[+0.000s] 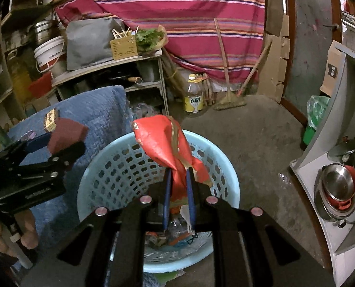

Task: Collect trash
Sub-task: 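Carry the scouring pad and red packet over the basket with both tools, then open both tools over the basket to drop the pad and red packet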

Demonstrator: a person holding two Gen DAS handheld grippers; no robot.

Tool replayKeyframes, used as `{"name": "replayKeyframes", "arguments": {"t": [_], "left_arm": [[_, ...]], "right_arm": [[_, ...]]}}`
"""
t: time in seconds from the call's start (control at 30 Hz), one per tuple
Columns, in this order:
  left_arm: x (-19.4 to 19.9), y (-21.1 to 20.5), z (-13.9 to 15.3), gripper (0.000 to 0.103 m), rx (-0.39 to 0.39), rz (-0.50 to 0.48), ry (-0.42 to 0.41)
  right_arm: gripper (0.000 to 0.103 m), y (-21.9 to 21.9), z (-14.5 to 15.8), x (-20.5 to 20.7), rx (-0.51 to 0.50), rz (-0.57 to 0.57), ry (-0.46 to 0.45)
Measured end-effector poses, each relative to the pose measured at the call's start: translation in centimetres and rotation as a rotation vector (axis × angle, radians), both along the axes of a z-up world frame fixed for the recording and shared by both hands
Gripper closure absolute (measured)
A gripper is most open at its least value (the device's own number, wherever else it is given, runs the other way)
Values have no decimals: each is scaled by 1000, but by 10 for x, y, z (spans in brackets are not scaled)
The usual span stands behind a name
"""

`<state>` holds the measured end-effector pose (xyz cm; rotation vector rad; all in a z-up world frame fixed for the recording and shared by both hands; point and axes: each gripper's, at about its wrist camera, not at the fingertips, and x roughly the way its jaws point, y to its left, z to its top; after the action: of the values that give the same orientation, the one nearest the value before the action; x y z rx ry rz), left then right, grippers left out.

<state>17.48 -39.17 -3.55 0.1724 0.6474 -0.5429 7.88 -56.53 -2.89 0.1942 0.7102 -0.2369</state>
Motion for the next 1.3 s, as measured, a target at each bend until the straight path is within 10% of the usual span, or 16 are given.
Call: {"name": "replayKeyframes", "arguments": {"t": [0.3, 0.83, 0.93, 1.3], "left_arm": [[9, 4, 9, 6, -72, -31, 46], [-2, 99, 38, 6, -10, 165, -116], [-7, 125, 44, 6, -8, 196, -129], [-46, 226, 55, 5, -25, 289, -163]], "right_arm": [[90, -2, -8, 3, 30, -7, 6], [84, 29, -21, 30, 17, 23, 22], [46, 32, -22, 38, -1, -3, 35], [11, 67, 2, 3, -31, -91, -40]]}}
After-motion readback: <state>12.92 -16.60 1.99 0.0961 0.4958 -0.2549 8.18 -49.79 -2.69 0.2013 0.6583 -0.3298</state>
